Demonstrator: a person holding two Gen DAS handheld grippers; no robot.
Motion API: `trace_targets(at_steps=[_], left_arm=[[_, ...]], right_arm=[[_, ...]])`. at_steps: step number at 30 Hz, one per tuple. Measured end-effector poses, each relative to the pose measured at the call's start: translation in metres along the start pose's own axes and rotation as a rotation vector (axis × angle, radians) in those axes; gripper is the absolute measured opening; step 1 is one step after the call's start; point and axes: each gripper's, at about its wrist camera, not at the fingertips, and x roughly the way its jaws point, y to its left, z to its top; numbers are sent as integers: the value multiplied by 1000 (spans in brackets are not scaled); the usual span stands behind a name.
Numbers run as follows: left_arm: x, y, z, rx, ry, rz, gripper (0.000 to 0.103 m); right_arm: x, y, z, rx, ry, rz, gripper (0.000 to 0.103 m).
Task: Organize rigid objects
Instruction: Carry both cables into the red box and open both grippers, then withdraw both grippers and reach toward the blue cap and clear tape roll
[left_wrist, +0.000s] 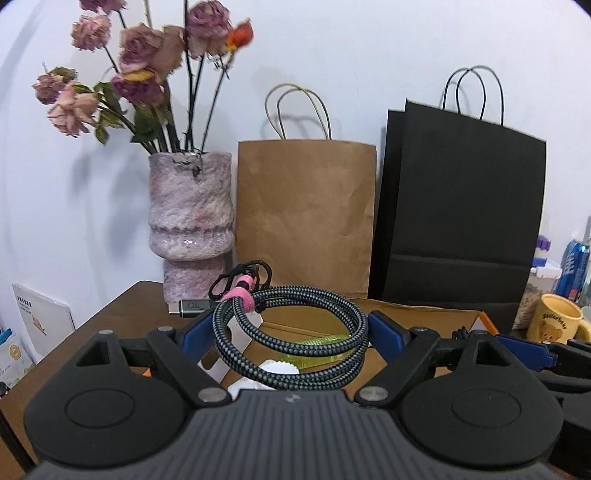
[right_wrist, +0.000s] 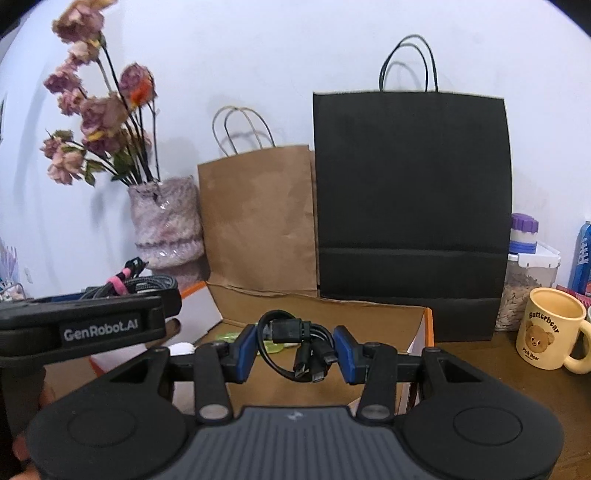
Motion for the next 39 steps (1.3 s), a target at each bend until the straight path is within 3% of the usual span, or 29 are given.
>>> trace_targets(at_steps=[7,16,18,19,20,22,23,39], left_arm=[[33,0,-3,31,39,4,88],[41,-1,-10,51,70,14,90],[41,1,-10,44,71,17,97],[41,1,-10,42,69,20,103],[40,2,-10,41,60,24,103],[39,1,-10,50,59,30,103],[39,0,-10,53,61,32,103],[21,4,-11,23,60,36,103]], right_arm=[[29,-1,-6,-30,55,-7,44],[39,-2,-15,-52,93,-38,44],[41,-5,-16,-40,105,-47,46],[43,-6,-17,-39,109,-57,53],[44,-7,-18,-37,115,-72,69],[43,-9,-18,-26,110,-84,90],[40,-9,-17,-20,100,-83,95],[31,-13,-17,-8,97,-115,103]])
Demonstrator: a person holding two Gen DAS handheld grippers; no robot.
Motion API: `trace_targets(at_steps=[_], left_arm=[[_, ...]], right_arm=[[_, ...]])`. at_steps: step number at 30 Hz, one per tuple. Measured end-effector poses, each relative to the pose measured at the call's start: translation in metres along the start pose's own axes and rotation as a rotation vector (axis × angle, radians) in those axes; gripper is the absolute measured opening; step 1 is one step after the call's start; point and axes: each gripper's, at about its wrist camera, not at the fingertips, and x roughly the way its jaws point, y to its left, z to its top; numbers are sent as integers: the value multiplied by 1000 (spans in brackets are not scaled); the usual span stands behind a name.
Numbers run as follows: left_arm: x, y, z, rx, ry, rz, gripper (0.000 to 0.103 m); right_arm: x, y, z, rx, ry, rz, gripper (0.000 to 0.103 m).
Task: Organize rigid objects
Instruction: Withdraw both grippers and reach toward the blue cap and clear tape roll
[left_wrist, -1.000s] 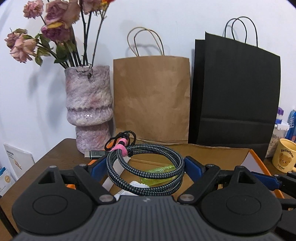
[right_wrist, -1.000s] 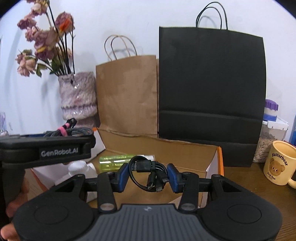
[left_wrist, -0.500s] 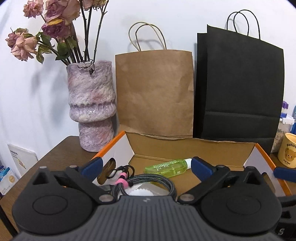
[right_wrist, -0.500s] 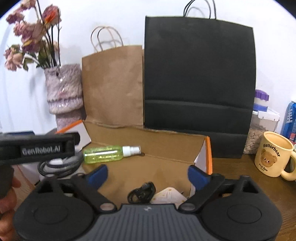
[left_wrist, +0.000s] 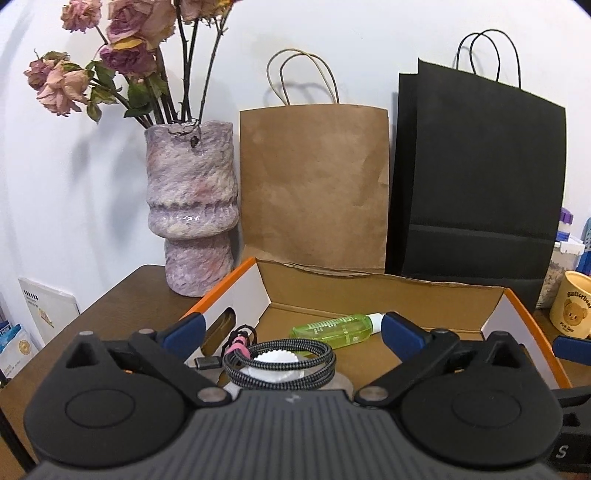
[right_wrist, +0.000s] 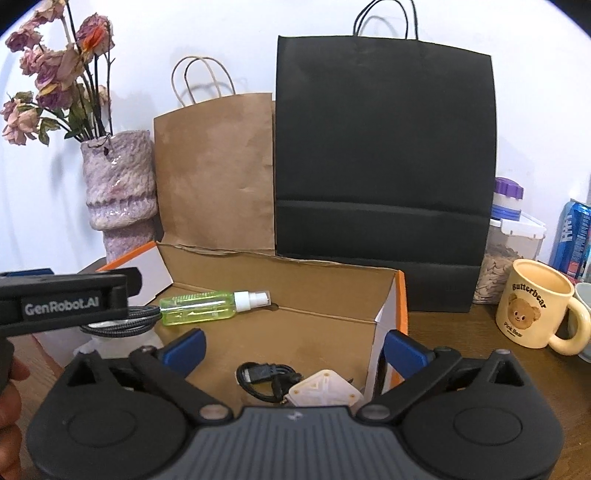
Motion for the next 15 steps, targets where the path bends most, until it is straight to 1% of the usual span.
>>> trace_targets(at_steps=[11,15], left_arm=[[-39,11,-13,-32,-11,-2,103],[-50,14,-23,-34,-3,17,103]], right_arm=[[-43,-2,-13,-73,-36,-35,103],[-65,-3,-24,-100,-44,-37,103]])
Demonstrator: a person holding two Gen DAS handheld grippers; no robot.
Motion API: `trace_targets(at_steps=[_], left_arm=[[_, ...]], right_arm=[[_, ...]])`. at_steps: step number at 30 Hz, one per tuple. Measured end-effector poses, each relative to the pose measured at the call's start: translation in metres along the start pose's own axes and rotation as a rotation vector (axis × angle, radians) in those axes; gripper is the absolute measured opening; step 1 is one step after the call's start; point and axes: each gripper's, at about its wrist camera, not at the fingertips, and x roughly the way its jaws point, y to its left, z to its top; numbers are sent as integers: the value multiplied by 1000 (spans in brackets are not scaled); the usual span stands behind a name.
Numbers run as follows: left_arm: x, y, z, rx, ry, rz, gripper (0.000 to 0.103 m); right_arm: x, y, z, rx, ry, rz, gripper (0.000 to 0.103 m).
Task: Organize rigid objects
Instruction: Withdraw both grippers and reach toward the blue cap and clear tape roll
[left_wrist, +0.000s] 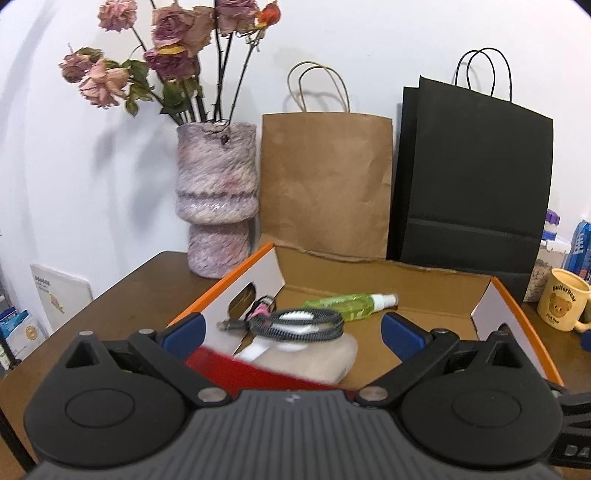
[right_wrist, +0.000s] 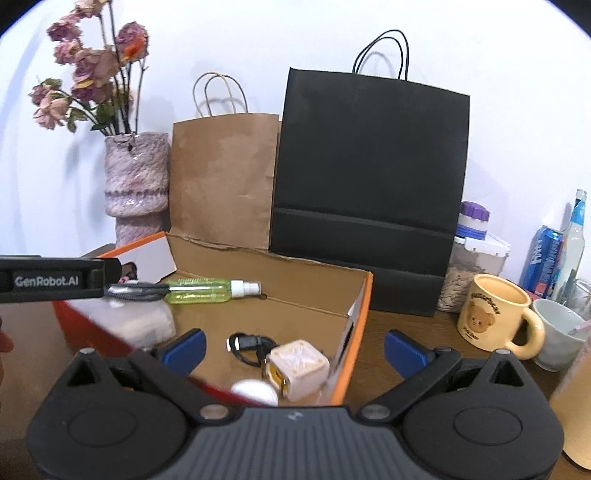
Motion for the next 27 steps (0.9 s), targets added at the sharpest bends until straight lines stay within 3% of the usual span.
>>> trace_targets(at_steps=[15,27], left_arm=[[-48,6,-45,34,95,1,103],[-82,8,-68,63,127,-4,103]], right_arm=[[-64,-22,-53,-7,69,-4,103],[-78,-27,-82,28,166,49,103]])
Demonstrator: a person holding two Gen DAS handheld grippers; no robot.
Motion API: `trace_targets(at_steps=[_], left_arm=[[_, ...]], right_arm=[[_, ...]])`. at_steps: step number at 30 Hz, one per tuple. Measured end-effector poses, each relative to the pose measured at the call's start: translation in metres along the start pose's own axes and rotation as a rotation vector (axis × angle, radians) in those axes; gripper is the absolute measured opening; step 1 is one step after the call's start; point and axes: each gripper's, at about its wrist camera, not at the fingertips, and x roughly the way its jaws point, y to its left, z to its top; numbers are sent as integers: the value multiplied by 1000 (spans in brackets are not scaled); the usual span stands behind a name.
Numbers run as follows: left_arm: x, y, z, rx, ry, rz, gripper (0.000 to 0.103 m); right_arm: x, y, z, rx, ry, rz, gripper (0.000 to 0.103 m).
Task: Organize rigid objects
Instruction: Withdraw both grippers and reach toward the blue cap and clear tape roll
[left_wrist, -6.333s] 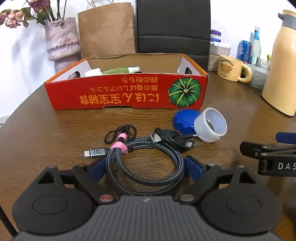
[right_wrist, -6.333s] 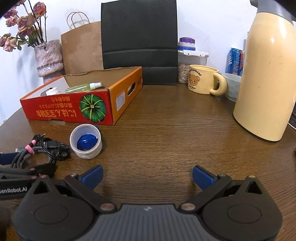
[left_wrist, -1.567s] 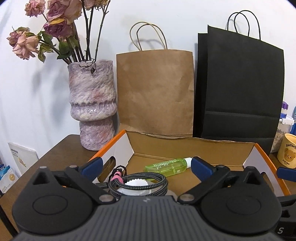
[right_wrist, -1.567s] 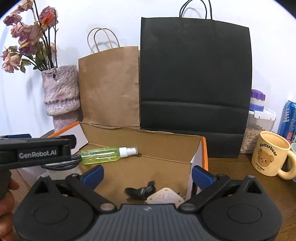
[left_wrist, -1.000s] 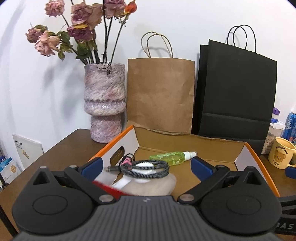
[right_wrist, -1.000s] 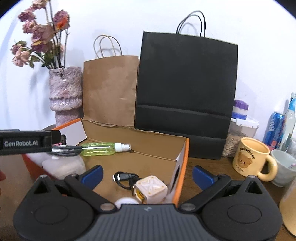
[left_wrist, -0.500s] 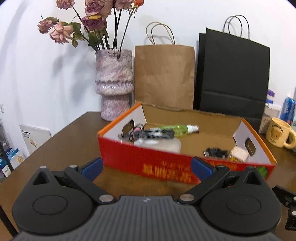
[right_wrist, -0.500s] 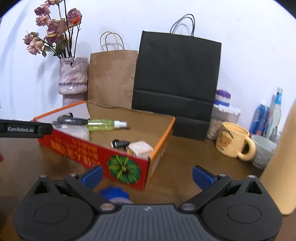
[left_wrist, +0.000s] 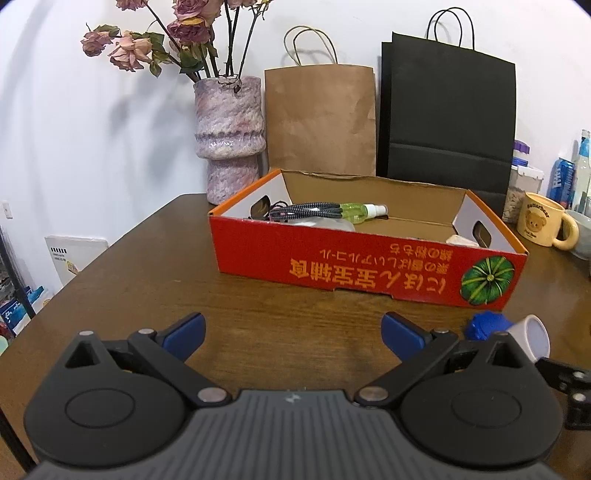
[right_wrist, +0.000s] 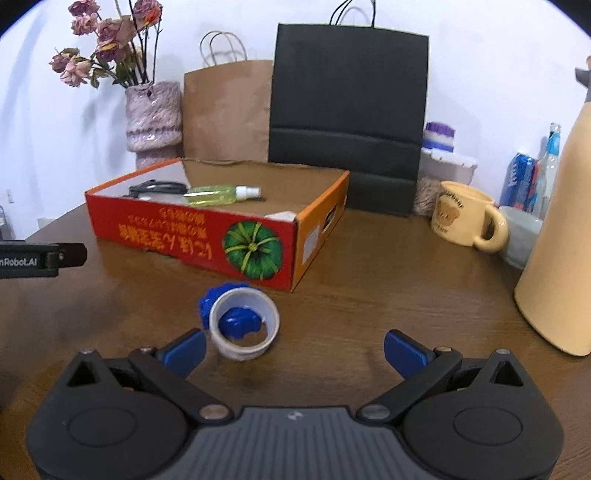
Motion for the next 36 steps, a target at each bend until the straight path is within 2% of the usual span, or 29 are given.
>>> trace_targets(at_steps=[7,10,12,13,14,15,27,36], left_arm=[[-1,-1,-2,3,7,-5,103],[0,0,-2,-4,12,-8,103],[1,1,-1,-7,15,-10,103],[1,1,-1,-8,17,-12,103],[2,2,-1,-10,19,-13,103],[2,2,-1,-11,19,-14,103],[3,-4,-1,1,23,-23,103],[6,-41,2,41,31,-79,103]], right_arm=[[17,8,4,8,11,39,102],[25,11,6,13,22,48,97],[28,13,7,14,28,69,88],[28,14,8,13,29,80,76],[29,15,8,13,31,92,53],[29,15,8,15,35,107,43],[13,8,9,31,-35,91,43],[-3,-27,14,92,-95,61,42]])
